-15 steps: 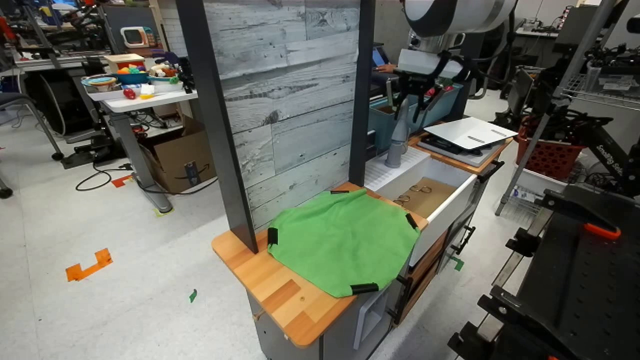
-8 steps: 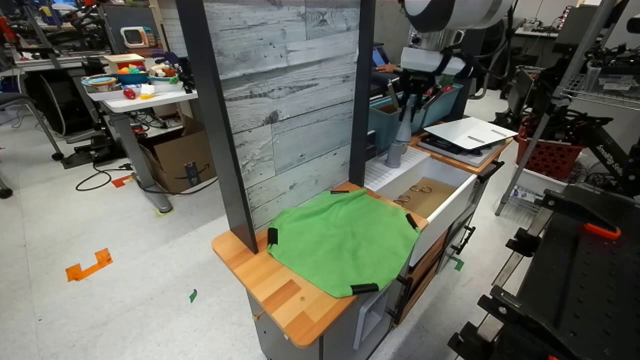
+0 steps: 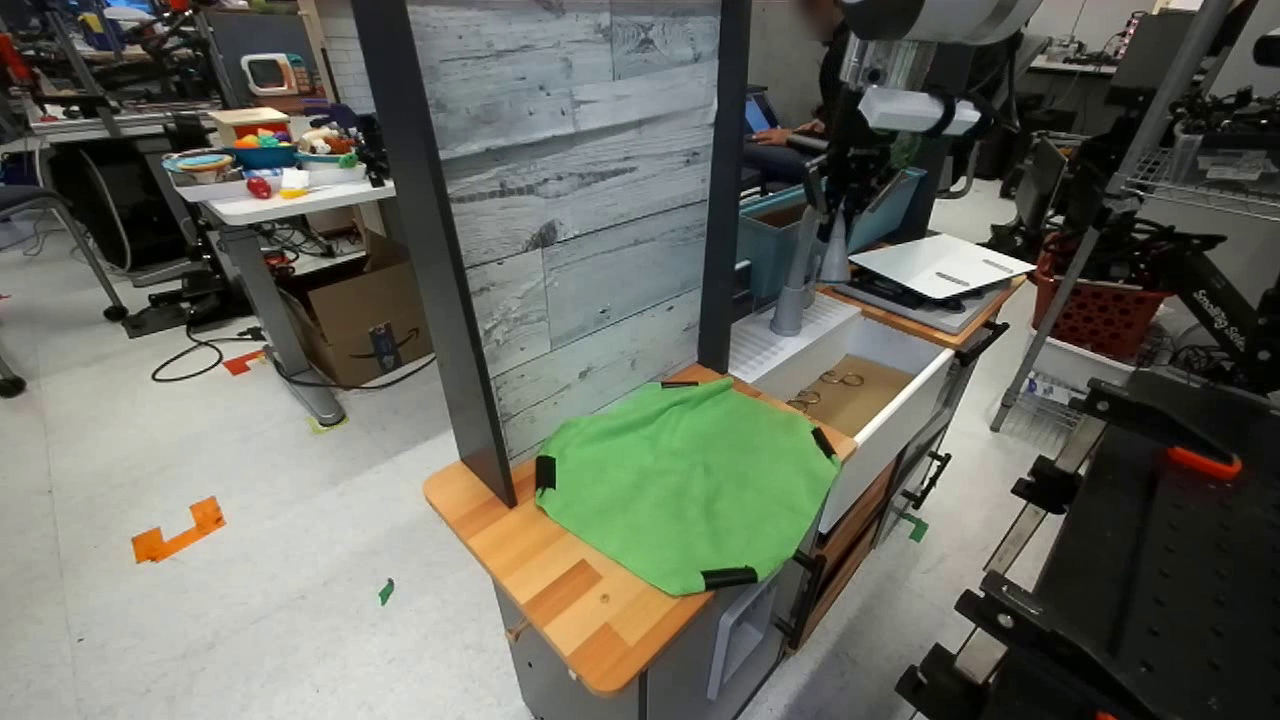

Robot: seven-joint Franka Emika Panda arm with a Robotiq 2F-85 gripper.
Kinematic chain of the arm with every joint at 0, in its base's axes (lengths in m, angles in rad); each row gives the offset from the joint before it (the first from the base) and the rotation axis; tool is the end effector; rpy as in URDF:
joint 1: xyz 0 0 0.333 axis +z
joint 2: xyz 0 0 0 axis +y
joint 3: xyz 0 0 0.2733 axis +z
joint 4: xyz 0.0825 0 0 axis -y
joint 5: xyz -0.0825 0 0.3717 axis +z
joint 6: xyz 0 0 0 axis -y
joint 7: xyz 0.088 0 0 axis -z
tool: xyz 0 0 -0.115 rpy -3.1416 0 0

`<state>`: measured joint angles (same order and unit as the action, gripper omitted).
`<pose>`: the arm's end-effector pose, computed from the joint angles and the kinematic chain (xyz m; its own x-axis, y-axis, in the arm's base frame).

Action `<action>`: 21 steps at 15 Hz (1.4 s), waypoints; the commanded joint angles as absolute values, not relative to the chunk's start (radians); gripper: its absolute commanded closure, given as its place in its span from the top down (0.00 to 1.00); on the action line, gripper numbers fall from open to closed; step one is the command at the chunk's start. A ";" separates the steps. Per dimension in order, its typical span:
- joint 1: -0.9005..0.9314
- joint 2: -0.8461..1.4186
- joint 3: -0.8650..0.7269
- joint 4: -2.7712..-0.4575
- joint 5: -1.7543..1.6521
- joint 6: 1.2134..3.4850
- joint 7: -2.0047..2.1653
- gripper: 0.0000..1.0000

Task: Push the faucet to the center of the sink.

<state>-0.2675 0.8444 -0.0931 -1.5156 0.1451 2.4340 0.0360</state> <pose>0.6359 -0.2304 0.1409 0.8886 -0.4522 0.0767 -0.4508 -0.8919 -0.0358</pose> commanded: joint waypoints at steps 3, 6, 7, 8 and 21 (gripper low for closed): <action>-0.319 0.841 -0.084 -1.445 0.080 2.256 -0.207 0.06; -0.304 0.856 -0.107 -1.407 0.019 2.223 -0.268 0.06; -0.299 0.859 -0.114 -1.398 -0.002 2.220 -0.279 0.06; -0.297 0.862 -0.116 -1.392 -0.020 2.217 -0.291 0.06; -0.298 0.828 -0.117 -1.401 -0.079 2.179 -0.300 0.92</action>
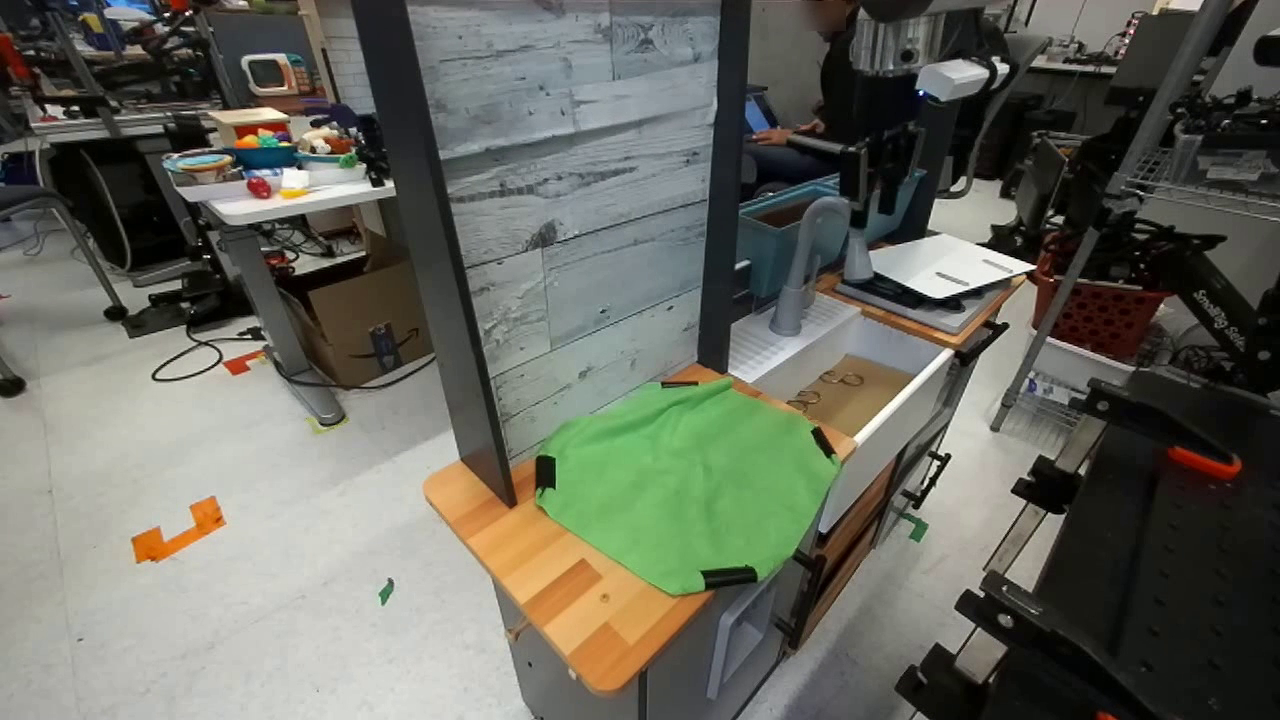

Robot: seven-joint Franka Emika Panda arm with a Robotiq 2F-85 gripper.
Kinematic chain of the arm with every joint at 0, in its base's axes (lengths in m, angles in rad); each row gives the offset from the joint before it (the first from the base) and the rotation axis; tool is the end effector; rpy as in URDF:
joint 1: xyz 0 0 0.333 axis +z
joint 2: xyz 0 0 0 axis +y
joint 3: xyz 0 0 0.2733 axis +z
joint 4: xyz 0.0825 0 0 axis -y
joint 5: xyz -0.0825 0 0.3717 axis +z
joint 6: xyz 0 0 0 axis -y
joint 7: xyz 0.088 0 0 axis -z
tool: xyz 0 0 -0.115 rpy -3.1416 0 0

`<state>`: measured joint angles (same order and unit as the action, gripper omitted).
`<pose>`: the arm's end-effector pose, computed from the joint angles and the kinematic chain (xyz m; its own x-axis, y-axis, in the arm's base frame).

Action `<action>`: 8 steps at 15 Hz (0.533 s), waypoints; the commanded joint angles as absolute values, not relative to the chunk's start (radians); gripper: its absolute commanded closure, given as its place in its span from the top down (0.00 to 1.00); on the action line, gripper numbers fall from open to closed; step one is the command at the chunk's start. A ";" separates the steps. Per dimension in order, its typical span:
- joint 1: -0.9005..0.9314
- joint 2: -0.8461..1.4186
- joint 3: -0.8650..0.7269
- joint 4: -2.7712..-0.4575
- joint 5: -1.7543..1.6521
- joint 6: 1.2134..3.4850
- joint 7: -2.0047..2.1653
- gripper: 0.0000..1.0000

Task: Push the faucet to the center of the sink.

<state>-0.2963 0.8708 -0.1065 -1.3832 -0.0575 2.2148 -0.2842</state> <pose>0.6354 -0.2604 0.1597 0.9960 -0.0508 -0.0735 -0.0426 -0.9931 0.1095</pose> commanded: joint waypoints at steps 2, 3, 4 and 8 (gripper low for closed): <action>-0.301 0.797 -0.112 -1.434 -0.068 2.193 -0.300 1.00; -0.291 0.772 -0.114 -1.470 -0.070 2.219 -0.285 1.00; -0.283 0.747 -0.113 -1.501 -0.068 2.230 -0.270 1.00; -0.251 0.587 -0.083 -1.702 -0.053 2.314 -0.273 1.00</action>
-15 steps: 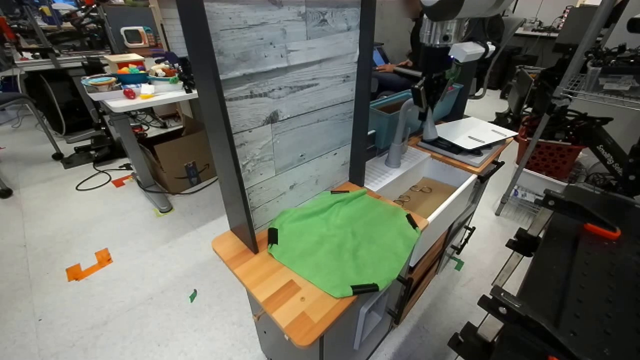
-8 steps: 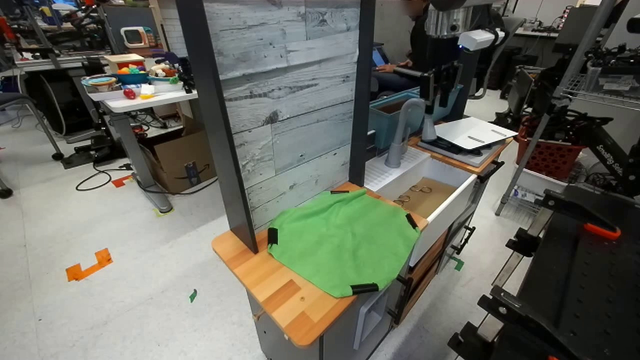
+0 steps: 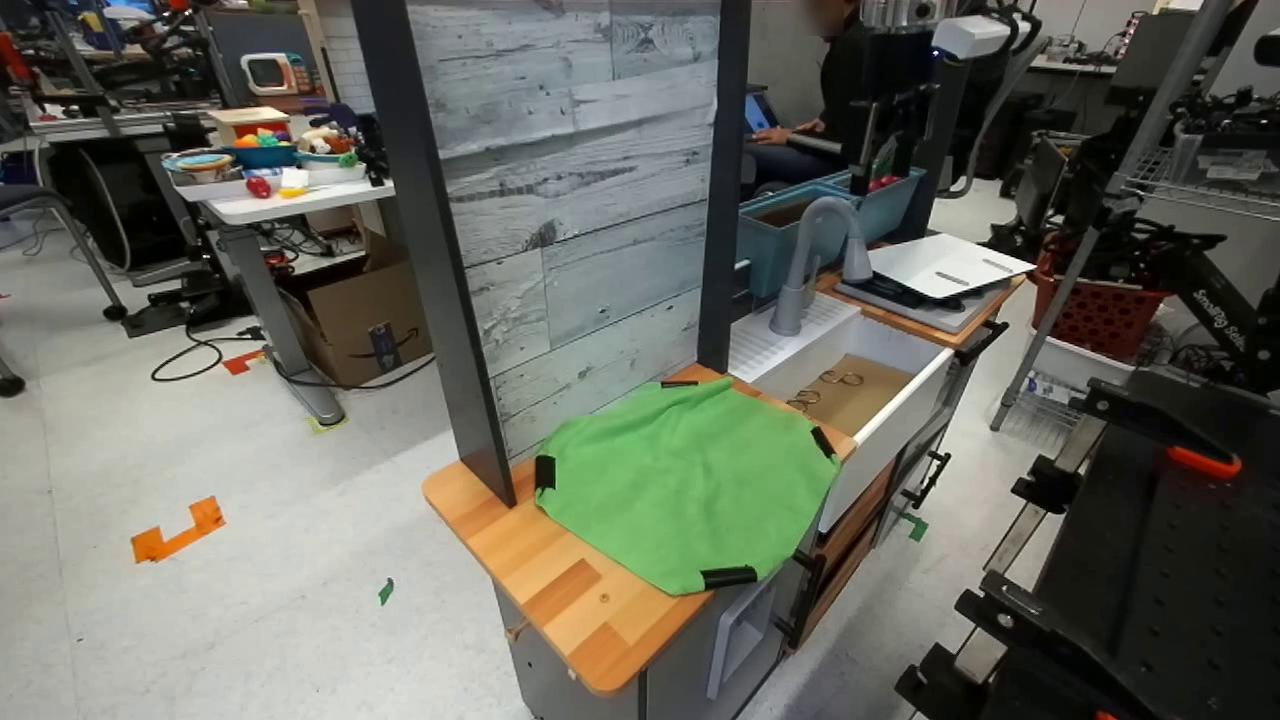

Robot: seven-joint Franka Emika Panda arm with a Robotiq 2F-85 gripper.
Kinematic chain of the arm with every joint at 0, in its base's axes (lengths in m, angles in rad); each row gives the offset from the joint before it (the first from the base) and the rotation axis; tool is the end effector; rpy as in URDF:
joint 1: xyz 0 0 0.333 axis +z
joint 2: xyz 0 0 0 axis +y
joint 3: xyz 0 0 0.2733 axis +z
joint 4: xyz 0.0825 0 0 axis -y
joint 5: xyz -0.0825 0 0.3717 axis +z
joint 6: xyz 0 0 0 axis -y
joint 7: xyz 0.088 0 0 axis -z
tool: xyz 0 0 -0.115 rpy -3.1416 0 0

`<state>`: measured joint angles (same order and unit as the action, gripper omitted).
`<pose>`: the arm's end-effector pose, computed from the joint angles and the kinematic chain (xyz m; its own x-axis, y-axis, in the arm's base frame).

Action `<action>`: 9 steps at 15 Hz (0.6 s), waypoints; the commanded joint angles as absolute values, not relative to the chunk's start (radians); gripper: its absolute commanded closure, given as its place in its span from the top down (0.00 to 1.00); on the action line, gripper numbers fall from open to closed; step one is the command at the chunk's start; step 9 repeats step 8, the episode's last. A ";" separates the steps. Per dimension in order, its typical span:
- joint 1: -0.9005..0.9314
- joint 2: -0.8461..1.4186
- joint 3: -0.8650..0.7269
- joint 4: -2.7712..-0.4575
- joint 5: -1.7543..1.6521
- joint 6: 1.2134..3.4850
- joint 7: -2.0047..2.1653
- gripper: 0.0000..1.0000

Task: Push the faucet to the center of the sink.

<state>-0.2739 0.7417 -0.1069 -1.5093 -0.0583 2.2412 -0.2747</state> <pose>0.6280 -0.2440 0.1958 0.9981 -0.0442 -0.0418 -0.0394 -0.9931 0.1100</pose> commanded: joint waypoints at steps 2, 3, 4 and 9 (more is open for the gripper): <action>-0.226 0.510 -0.080 -1.797 -0.056 2.347 -0.253 1.00; -0.204 0.469 -0.088 -1.846 -0.074 2.341 -0.233 1.00; -0.227 0.586 -0.083 -1.696 -0.056 2.304 -0.261 1.00; -0.221 0.568 -0.084 -1.719 -0.056 2.302 -0.257 1.00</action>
